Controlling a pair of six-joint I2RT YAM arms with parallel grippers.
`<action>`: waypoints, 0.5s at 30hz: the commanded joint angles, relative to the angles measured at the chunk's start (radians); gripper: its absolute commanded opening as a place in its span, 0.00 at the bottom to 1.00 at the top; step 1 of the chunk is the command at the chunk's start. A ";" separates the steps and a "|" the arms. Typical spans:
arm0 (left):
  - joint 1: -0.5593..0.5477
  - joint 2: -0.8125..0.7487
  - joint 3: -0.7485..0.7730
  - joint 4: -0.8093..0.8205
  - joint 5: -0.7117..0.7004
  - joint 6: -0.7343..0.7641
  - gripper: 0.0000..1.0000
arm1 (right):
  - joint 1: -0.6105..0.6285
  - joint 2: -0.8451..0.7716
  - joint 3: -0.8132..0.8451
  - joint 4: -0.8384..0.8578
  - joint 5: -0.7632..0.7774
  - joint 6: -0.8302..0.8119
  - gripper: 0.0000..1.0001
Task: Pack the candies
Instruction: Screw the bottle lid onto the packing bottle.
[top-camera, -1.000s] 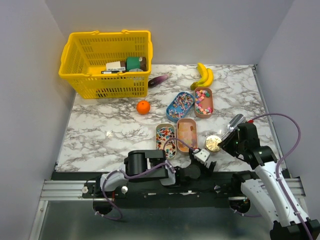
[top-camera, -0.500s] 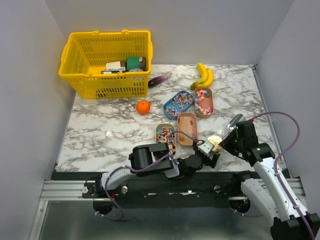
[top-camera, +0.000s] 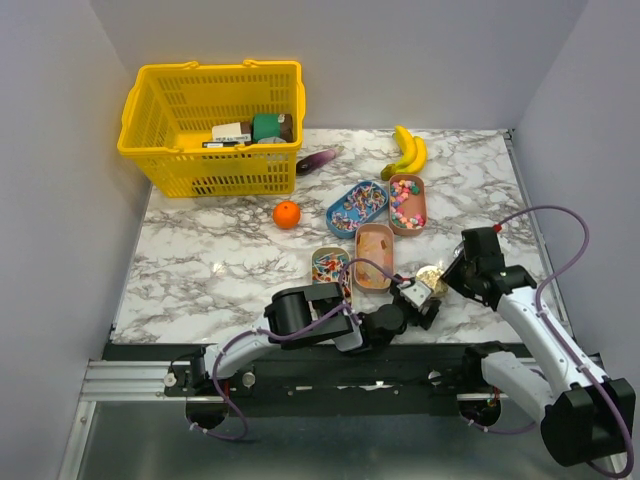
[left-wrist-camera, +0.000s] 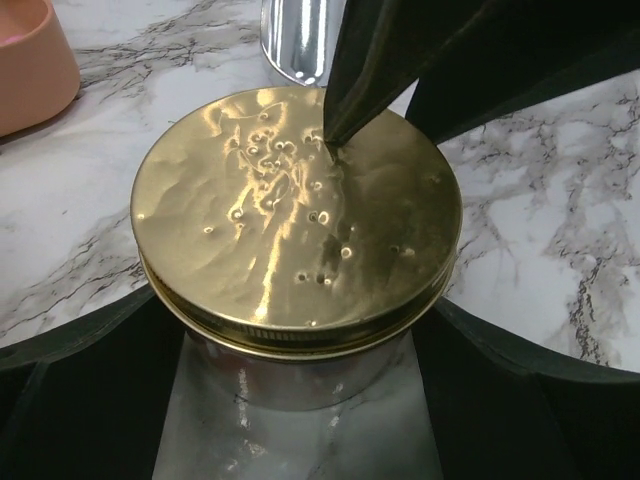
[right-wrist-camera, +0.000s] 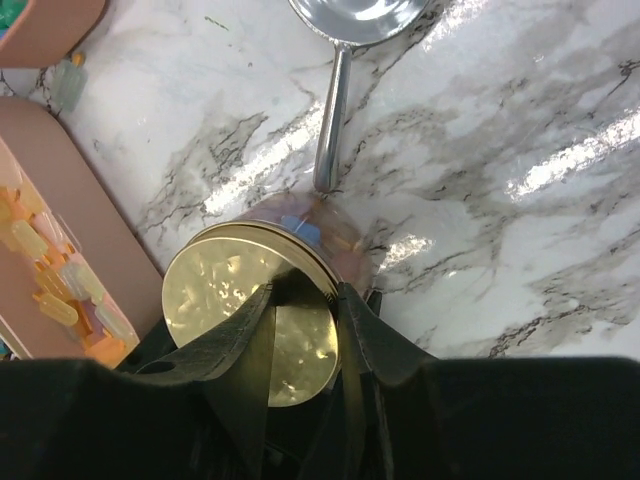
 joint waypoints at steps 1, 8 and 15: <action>0.005 0.068 -0.014 -0.095 0.033 0.025 0.88 | 0.003 0.014 -0.009 0.053 0.051 -0.017 0.37; 0.020 0.065 -0.017 -0.103 0.031 0.013 0.64 | 0.003 -0.006 -0.046 0.061 -0.013 -0.017 0.20; 0.034 0.051 0.007 -0.209 0.002 -0.021 0.59 | 0.003 -0.044 -0.130 0.043 -0.154 0.004 0.10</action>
